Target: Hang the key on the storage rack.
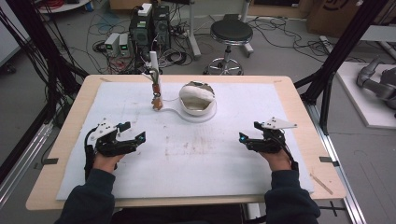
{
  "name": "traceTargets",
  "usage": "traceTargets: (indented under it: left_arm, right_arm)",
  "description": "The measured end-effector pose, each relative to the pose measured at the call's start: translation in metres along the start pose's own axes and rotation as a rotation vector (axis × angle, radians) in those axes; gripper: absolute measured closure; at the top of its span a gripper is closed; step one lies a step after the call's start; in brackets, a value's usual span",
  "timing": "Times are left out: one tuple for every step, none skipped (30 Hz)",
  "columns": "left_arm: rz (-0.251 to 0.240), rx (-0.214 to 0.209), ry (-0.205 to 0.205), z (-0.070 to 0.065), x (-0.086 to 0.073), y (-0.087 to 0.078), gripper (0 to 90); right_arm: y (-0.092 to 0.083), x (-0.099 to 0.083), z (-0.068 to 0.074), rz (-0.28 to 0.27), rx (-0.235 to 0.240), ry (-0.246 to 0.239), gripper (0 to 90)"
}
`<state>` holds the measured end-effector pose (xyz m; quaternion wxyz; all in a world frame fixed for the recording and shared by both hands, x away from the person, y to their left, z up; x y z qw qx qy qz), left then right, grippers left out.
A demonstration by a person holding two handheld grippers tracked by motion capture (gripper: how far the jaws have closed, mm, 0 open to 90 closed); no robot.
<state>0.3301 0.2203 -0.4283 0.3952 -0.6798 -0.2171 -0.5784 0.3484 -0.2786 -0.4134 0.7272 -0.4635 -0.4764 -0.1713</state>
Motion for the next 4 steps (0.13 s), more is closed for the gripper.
traceTargets:
  left_arm:
    - [-0.001, 0.001, -0.003, 0.0000, -0.0001, 0.0006, 19.5]
    - [0.000, -0.001, -0.002, 0.0003, -0.0001, 0.0008, 19.5]
    - [0.000, -0.001, -0.002, 0.0003, -0.0001, 0.0008, 19.5]
    - [-0.002, 0.001, -0.005, 0.0005, -0.0002, 0.0013, 19.5]
  right_arm:
    - [0.0000, 0.0000, -0.0005, -0.001, 0.002, 0.003, 21.4]
    - [0.0000, 0.0000, -0.0005, 0.000, 0.001, 0.006, 21.4]
    - [0.0000, 0.0000, -0.0005, 0.000, 0.001, 0.006, 21.4]
    - [-0.0001, 0.0001, -0.0010, 0.000, 0.002, 0.003, 21.4]
Point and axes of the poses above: each handheld gripper's, and its own axes: y roughly forward along the jaws, x roughly out of its top, z roughly to its left, the point moved 1 cm from there along y, roughly forward along the jaws, and after that the axes turned 7 degrees about y, right-handed, at the moved point
